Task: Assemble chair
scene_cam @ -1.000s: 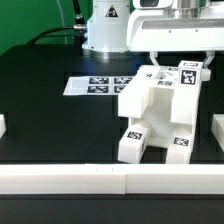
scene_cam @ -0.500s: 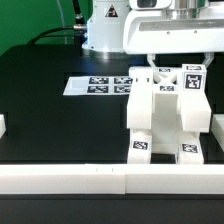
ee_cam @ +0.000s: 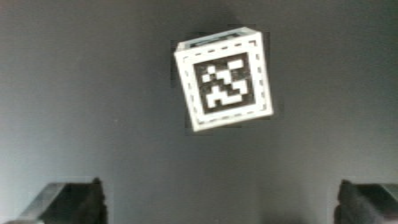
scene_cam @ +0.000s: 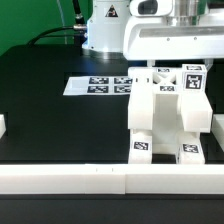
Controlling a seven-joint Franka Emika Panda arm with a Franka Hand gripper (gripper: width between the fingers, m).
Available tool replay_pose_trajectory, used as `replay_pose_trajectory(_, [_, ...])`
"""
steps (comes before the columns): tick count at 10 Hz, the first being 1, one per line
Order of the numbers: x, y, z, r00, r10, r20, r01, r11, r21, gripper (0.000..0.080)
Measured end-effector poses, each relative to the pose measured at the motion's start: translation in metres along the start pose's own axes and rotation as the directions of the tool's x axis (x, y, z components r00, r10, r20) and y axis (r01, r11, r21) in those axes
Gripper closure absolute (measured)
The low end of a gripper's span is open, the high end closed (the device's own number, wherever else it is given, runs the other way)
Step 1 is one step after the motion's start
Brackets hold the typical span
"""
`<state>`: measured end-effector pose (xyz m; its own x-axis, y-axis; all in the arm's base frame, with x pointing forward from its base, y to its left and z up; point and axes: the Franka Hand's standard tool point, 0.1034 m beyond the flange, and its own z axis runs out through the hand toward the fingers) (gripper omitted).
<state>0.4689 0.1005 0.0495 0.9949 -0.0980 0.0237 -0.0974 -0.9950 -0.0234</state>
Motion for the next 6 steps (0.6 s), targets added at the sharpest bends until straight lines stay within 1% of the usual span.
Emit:
replay_pose_trajectory(2, [-0.0021,0.0002,0.0056,1.0,-0.002,0.007,0.002,1.0,-0.005,0.015])
replay_pose_trajectory(6, [-0.0026,0.0001,0.006,1.0,-0.002,0.008,0.002,1.0,-0.005,0.015])
